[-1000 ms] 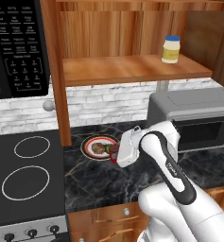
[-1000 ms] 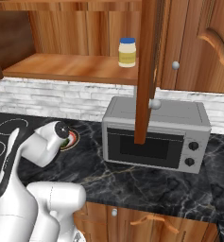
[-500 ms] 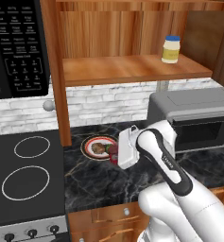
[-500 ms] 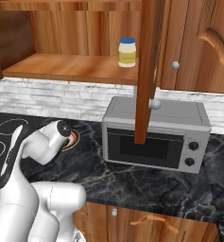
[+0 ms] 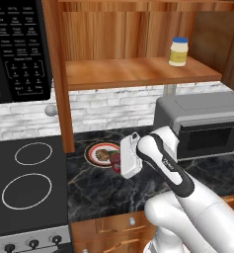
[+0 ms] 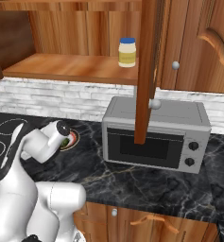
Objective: Pick the avocado and bread from the counter and place them on the plate. Then pick the jam from the cabinet and place it next to the plate. Lastly close the cabinet door.
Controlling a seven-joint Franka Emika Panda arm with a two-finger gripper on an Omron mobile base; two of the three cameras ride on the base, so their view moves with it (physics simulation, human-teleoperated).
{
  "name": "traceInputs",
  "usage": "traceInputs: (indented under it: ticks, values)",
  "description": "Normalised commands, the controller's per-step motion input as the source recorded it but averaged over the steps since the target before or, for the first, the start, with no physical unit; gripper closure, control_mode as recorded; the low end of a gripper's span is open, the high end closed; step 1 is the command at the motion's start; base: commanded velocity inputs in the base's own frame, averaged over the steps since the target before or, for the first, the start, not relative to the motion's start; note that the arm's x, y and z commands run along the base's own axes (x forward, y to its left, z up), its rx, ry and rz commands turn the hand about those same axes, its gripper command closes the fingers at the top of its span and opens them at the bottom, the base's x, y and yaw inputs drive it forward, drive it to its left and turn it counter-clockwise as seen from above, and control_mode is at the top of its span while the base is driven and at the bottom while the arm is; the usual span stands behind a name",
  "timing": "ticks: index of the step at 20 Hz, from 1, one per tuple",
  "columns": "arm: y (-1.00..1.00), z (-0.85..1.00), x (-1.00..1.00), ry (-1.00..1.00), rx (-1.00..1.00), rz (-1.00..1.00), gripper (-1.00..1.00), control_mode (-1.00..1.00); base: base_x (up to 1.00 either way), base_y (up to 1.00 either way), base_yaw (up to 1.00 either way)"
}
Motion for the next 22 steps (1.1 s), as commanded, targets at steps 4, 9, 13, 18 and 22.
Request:
traceInputs:
  ticks: [4, 9, 13, 18, 22]
  values:
    - [0.08, -0.66, 0.01, 0.00, 0.11, 0.00, 1.00, -1.00, 0.00, 0.00, 0.00]
    - [0.00, -0.68, 0.00, -0.01, 0.13, 0.03, 1.00, -1.00, 0.00, 0.00, 0.00]
    - [0.00, -0.68, 0.00, -0.05, 0.12, 0.03, 1.00, -1.00, 0.00, 0.00, 0.00]
    - [0.00, -0.61, -0.10, -0.07, 0.09, 0.01, 1.00, -1.00, 0.00, 0.00, 0.00]
    - [0.00, -0.58, -0.27, -0.09, 0.07, 0.00, 1.00, -1.00, 0.00, 0.00, 0.00]
